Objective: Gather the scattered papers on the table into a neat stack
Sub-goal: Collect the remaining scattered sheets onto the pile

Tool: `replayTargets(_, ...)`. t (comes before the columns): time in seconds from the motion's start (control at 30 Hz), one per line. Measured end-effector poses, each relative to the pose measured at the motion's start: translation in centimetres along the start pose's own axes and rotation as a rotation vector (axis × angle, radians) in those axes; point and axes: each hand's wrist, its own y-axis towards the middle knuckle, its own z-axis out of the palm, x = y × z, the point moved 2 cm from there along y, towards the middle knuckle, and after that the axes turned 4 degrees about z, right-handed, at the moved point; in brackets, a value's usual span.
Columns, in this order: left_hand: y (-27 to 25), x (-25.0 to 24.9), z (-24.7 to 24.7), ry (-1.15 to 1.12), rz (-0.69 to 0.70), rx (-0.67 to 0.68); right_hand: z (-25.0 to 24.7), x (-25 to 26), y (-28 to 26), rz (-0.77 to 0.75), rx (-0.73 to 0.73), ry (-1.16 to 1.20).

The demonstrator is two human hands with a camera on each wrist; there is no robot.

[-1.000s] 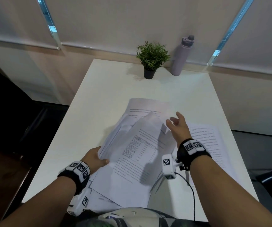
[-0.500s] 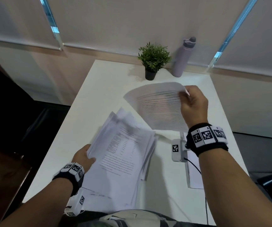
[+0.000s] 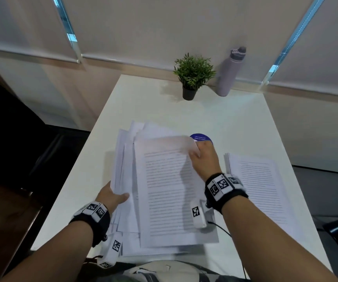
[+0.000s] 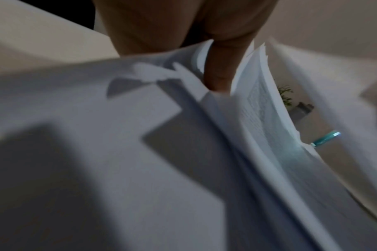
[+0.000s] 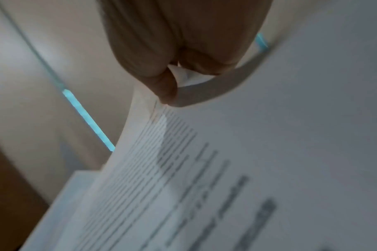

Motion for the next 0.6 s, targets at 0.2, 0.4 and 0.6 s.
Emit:
replayTargets(0.2, -0.6, 0.4, 1.9, -0.150, -0.017, 0.096, 1.3, -5.7, -1.9, 0.419, 0.014, 0.479)
replayTargets(0.4, -1.8, -0.4, 2.9, -0.112, 0.034, 0.146, 1.6, -6.5, -2.3, 0.407, -0.098, 0.326)
replayTargets(0.6, -1.5, 1.0, 3.2, 0.264, 0.086, 0.217, 3.3, -7.8, -3.7, 0.412, -0.081, 0.246)
